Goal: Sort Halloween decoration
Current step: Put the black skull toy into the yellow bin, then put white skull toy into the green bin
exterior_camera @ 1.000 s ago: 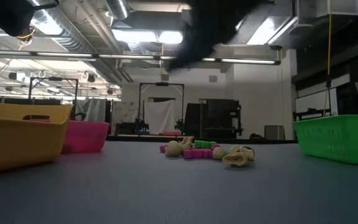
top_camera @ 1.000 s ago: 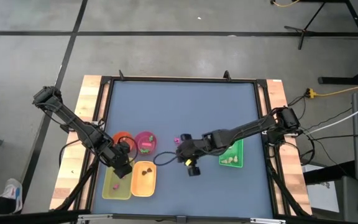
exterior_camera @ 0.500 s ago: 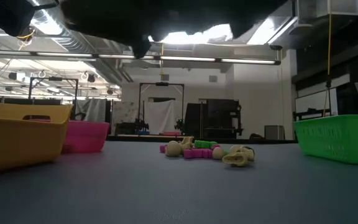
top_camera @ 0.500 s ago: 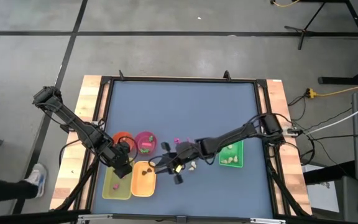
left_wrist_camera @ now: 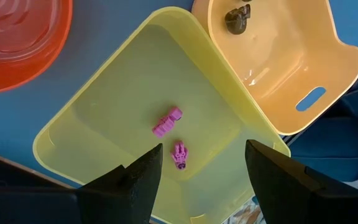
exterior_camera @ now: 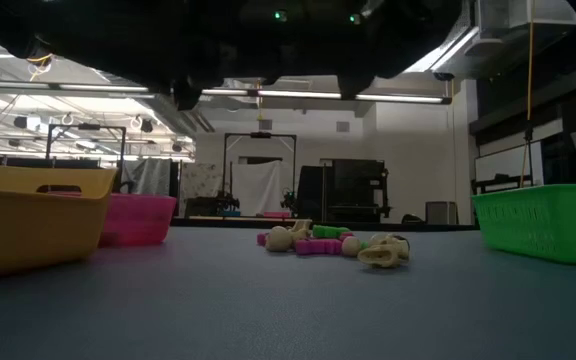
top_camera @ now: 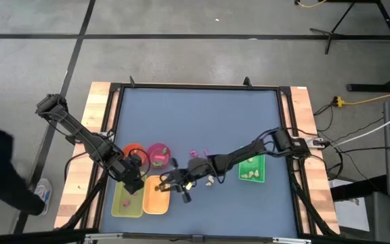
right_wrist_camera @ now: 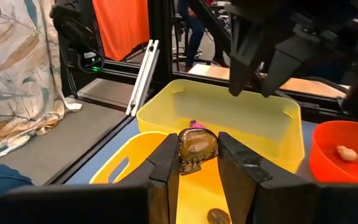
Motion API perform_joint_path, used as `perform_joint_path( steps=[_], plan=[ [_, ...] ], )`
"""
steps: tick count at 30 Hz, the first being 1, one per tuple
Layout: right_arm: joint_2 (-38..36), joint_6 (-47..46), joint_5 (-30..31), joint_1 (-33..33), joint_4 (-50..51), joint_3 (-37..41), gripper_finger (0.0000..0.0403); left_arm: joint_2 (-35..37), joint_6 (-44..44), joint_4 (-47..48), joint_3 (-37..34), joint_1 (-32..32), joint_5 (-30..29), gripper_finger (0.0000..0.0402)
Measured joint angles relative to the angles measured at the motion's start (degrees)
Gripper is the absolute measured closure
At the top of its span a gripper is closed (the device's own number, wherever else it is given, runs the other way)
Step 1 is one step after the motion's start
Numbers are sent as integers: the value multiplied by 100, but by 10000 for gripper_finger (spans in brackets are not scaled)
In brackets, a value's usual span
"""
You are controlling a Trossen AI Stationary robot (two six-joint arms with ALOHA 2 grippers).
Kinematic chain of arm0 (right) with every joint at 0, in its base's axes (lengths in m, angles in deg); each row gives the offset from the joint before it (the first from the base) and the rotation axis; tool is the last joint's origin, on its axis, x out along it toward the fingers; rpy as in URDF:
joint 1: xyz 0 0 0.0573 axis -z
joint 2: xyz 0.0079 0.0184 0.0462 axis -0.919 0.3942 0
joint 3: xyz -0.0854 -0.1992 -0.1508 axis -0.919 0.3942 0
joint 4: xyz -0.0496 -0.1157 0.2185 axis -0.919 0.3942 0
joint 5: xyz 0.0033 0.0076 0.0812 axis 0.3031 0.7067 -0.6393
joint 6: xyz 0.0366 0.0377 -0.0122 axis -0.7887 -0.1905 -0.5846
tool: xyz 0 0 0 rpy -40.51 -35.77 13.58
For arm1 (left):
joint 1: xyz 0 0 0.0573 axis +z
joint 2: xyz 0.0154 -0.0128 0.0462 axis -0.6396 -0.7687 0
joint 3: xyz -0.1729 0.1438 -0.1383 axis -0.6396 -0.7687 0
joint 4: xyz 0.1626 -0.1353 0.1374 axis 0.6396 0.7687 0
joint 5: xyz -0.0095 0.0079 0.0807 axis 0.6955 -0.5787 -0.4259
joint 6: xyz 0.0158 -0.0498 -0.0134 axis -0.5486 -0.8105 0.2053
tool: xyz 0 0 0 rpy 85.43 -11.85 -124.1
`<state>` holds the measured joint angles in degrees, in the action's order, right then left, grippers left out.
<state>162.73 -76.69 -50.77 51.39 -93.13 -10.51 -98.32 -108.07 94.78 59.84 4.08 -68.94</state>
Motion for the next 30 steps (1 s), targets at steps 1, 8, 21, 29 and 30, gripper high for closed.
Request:
perform_joint_path(
  steps=[1, 8, 21, 29, 30],
  plan=[
    [31, 0, -37, 0, 24, -46, 315, 0, 0, 4, 0, 0, 0, 189],
    [74, 8, -95, 0, 797, -411, 287, 0, 1, 2, -1, 1, 0, 189],
    [72, 0, -83, 4, 1269, -493, 160, 0, 0, 2, -2, 0, -28, 189],
    [-150, 133, -76, 9, 2052, -489, 157, 0, 2, 2, 0, 1, -153, 189],
    [-233, 216, -76, 13, 2212, -489, 158, 0, 0, 2, 0, 2, -162, 189]
  ],
)
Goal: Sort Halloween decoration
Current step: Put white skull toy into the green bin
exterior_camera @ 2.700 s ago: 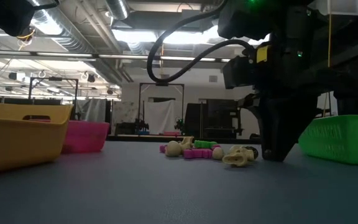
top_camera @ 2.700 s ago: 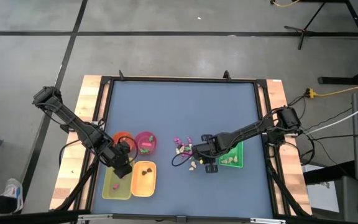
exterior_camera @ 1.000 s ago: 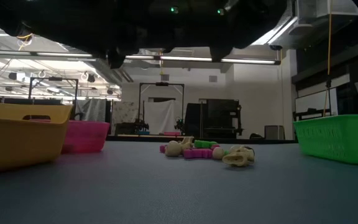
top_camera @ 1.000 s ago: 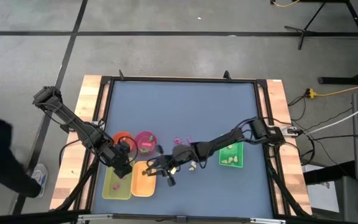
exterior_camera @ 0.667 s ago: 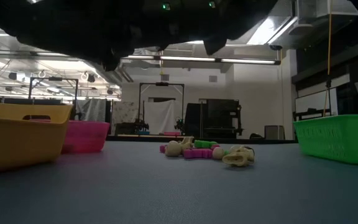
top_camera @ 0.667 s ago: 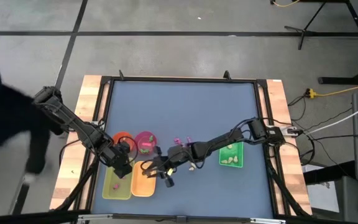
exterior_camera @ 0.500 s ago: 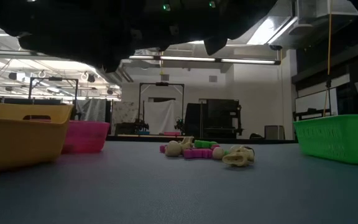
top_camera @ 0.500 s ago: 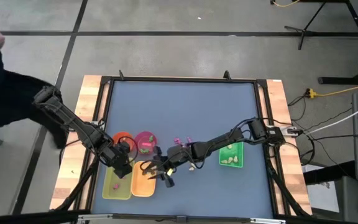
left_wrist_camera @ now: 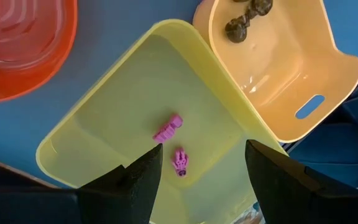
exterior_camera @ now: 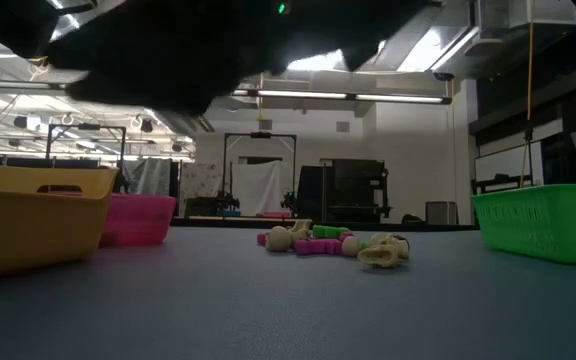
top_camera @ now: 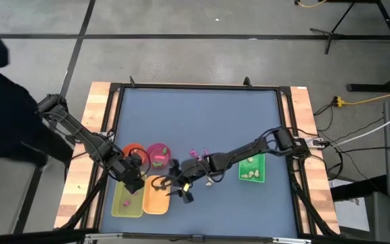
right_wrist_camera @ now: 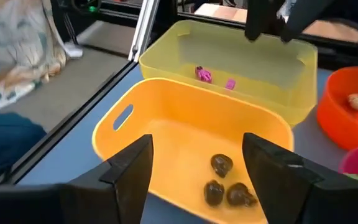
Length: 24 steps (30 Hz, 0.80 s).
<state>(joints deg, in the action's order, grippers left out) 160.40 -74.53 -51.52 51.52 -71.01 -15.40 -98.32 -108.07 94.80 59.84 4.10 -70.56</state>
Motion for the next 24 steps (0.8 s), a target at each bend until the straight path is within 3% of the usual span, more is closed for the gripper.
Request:
perform_joint_path(
  steps=[10, 19, 24],
  plan=[
    [-892, 657, 548, -2, 2550, 0, 159, 0, 0, 1, -1, -1, -4, 189],
    [-1010, 1489, 1657, 210, 4826, 0, 159, 0, 2, 0, -2, -2, -110, 189],
    [-964, 1434, 1547, 609, 5319, 4, 159, 0, 0, 0, -1, -1, -122, 189]
  ],
)
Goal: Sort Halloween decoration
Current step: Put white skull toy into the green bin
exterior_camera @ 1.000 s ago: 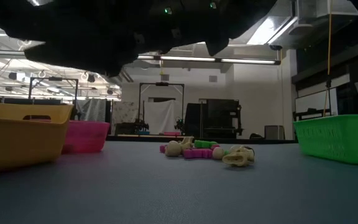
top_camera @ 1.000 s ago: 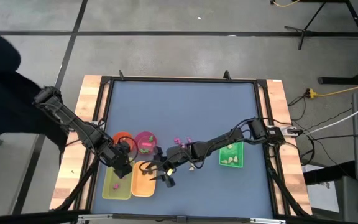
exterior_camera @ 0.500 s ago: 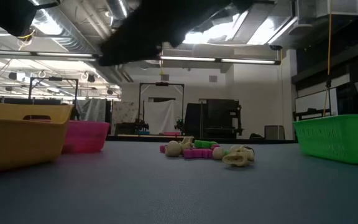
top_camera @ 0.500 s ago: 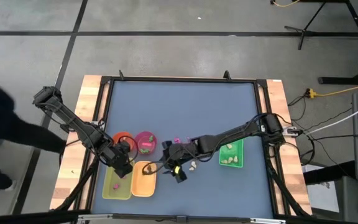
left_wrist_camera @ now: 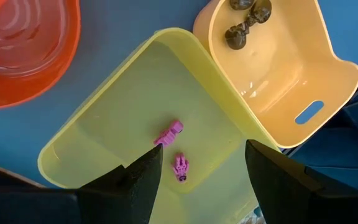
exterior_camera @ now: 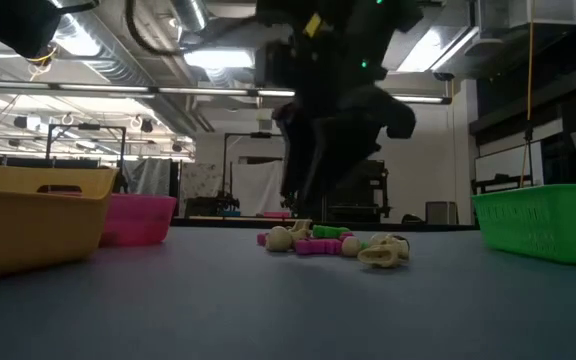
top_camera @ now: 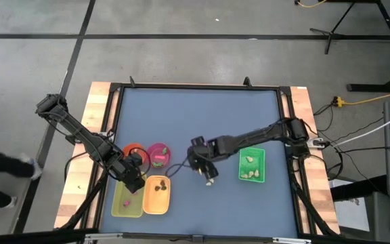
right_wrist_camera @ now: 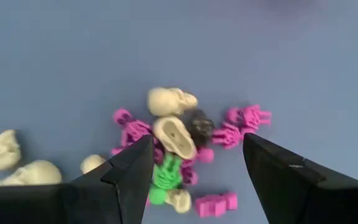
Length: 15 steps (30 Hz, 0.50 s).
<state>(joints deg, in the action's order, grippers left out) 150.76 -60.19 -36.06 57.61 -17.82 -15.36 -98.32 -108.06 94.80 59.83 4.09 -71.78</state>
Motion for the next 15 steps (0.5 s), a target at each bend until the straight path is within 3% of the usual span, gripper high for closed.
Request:
perform_joint_path(
  steps=[6, 15],
  plan=[
    [45, -199, -907, 336, 56, 4, 159, 0, -1, 0, -1, -1, 0, 189],
    [161, -291, -974, 274, -50, 26, 159, 0, 34, 2, -1, -1, 0, 189]
  ],
)
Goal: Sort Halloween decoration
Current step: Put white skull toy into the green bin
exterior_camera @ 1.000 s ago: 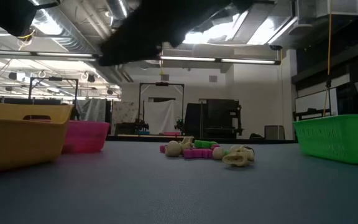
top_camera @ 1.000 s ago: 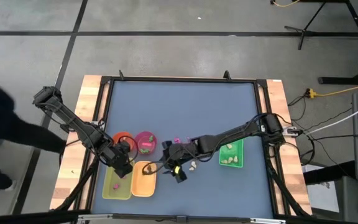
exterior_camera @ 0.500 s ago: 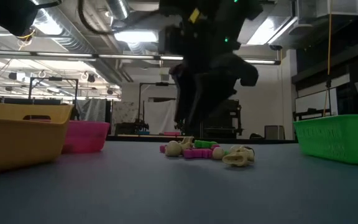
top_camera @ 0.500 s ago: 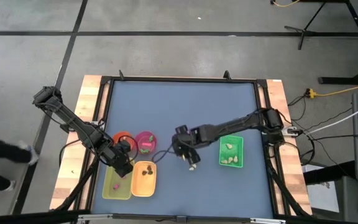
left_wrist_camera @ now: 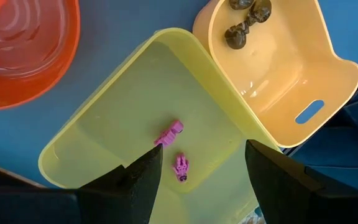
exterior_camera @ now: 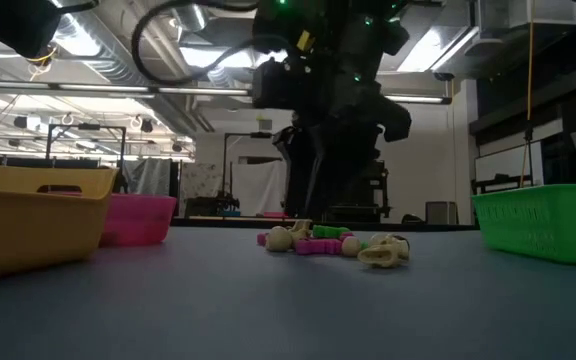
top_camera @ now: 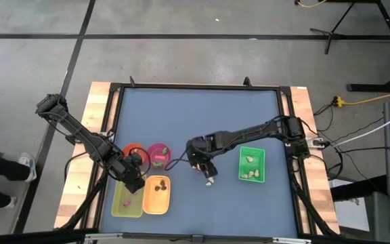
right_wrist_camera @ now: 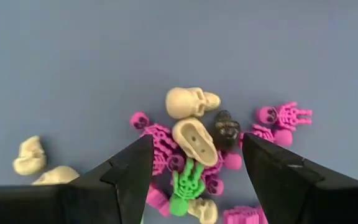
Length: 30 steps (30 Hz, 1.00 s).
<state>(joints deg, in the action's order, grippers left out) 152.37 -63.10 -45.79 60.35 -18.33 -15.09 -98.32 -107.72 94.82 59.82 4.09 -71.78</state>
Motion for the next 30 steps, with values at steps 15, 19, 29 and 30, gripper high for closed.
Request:
perform_joint_path(
  steps=[15, 19, 29, 30],
  plan=[
    [163, -765, 426, -2, -43, -7, 159, 2, 4, -5, 0, 1, -10, 189],
    [275, -818, 424, -35, -64, -13, 159, 2, 4, -7, 0, 0, -11, 189],
    [343, -984, 541, -109, -183, -15, 177, 2, 3, -27, 0, 1, -13, 189],
    [345, -984, 550, -109, -177, -15, 186, 2, 4, -26, 0, 0, -13, 189]
  ],
)
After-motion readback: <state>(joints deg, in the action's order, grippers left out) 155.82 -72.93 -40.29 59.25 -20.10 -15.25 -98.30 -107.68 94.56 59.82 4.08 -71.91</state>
